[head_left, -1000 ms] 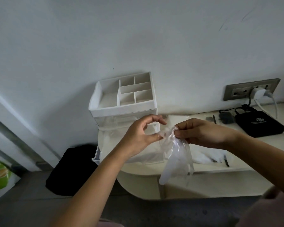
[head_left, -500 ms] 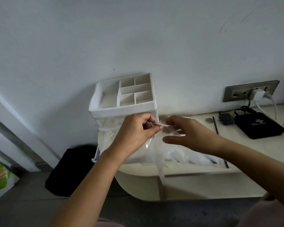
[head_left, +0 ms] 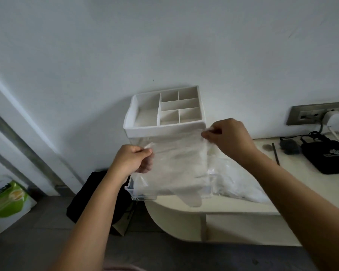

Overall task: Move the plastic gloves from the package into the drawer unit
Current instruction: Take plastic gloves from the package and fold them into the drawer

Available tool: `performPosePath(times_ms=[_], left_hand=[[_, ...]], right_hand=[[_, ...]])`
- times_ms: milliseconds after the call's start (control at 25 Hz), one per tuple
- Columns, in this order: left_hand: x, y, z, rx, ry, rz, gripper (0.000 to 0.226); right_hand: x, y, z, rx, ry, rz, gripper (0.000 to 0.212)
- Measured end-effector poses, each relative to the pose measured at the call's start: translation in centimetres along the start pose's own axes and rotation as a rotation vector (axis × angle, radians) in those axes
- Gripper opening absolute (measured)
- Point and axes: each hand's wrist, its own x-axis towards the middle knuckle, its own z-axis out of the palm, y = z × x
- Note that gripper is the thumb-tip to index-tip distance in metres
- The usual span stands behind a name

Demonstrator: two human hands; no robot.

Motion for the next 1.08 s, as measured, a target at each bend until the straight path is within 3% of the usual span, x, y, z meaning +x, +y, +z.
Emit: performPosePath(times_ms=[80,160,240,320,440,600,720,840,920,1080], left_hand=[[0.6,-0.9,-0.2,0.022,0.047,-0.034,0.026],[1.2,-1.7,-0.2,0.07,0.088,-0.041,0.027],[1.5,-2.2,0.0,0.158,0.132,-0.02,0.027],[1.5,-2.3,0.3,0.222,0.179,0.031,0.025],[1.3,-2.5,0.9,0.324,0.213,0.112,0.025],[1.6,-2.9,1.1,0.499,0.257,0.183,0.025],[0.9,-2.1,0.9,0.765,0.344,0.251,0.018],[-0.6,-0.6,0.9,0.8,0.442,0.388,0.018],[-1.3,-0.2,1.6,0.694,0.326,0.46,0.012],[0.1,-2.0,3.7,0.776,-0.015,0.299,0.022]], right_hand=[[-1.3,-0.9,1.5,-0.136,0.265,-0.115,0.018],[-3.8,-2.2,3.9,-0.096,0.326,-0.362,0.018],[-5.7,-3.5,6.4,-0.047,0.06,-0.5,0.029],[-6.0,-4.1,8.4,-0.076,-0.265,-0.441,0.041],[-4.4,-3.4,9.5,-0.212,-0.531,-0.312,0.042],[-3.2,-3.3,10.5,-0.34,-0.66,-0.265,0.05],[-2.3,-3.5,11.1,-0.408,-0.64,-0.274,0.06],[-2.0,-3.5,11.9,-0.482,-0.629,-0.256,0.061],[-2.0,-3.6,12.3,-0.499,-0.62,-0.249,0.059],[-2.2,-3.8,12.6,-0.466,-0.632,-0.207,0.052]])
